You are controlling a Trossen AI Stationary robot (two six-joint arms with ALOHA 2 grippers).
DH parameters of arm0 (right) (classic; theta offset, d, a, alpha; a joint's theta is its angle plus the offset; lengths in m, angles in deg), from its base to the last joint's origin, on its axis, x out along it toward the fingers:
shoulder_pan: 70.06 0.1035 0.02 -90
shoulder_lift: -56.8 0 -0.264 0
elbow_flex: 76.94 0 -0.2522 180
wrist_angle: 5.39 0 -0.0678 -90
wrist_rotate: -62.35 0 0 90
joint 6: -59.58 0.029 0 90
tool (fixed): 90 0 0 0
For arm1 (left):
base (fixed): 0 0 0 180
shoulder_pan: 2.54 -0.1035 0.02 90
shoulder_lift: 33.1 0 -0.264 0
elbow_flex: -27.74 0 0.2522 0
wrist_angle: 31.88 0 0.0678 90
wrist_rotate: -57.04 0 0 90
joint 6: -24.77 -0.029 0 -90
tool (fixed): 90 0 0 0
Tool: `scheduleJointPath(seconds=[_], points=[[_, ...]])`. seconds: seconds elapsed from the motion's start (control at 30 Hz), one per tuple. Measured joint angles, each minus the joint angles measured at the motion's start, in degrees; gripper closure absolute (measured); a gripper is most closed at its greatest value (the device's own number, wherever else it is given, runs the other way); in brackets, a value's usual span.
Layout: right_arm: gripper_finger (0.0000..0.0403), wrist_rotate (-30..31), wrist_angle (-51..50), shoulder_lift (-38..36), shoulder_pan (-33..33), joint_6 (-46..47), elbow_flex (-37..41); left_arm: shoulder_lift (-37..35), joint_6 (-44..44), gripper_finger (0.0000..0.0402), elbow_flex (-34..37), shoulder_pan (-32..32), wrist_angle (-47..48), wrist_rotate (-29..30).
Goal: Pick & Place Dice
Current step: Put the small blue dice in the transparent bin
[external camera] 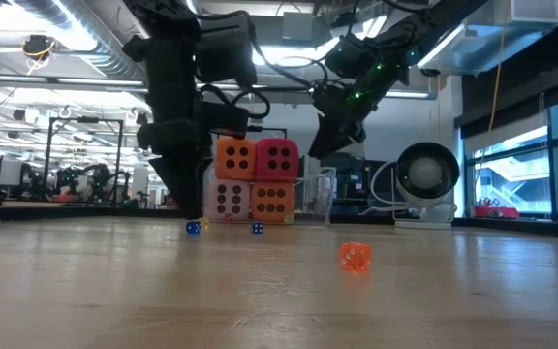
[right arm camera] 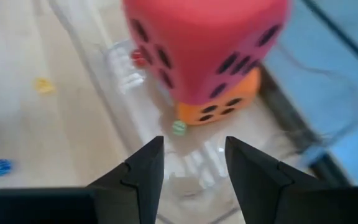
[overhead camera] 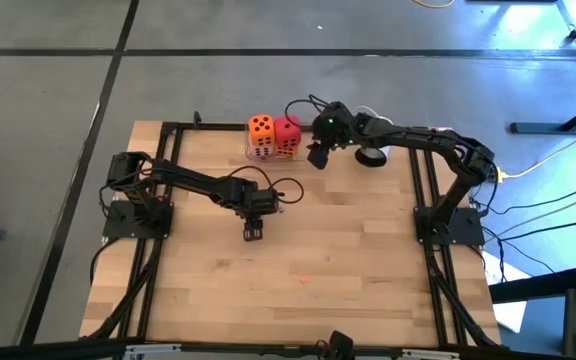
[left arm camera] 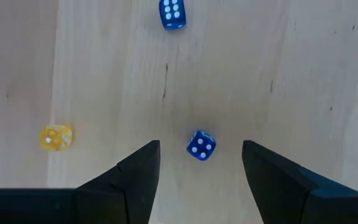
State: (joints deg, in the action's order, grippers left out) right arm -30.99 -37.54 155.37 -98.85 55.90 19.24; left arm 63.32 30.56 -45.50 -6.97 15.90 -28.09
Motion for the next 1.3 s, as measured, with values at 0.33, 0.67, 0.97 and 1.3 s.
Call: scheduleJointPath(seconds=[0.33,0.67,0.97,1.3], points=[[0.0231,-6.0,0.0,0.0,1.7,1.6,0.0,2.1,-3.7,0.0178,0.0,-1.3,-0.8,-2.8],[0.0231,-1.6,0.0,0.0,2.3,1.1,0.0,4.7,-5.5,0.0197,-0.2,-1.4,-1.0,-4.7],[0.0231,-1.6,0.0,0.0,2.0,0.0,0.0,4.5,-5.6,0.0261,-0.2,-1.3,-0.3,-5.1],[0.0231,-1.6,2.2,-2.4,2.1,-1.7,0.1,4.5,-7.1,0.0319,-0.1,-1.2,0.2,-3.7]])
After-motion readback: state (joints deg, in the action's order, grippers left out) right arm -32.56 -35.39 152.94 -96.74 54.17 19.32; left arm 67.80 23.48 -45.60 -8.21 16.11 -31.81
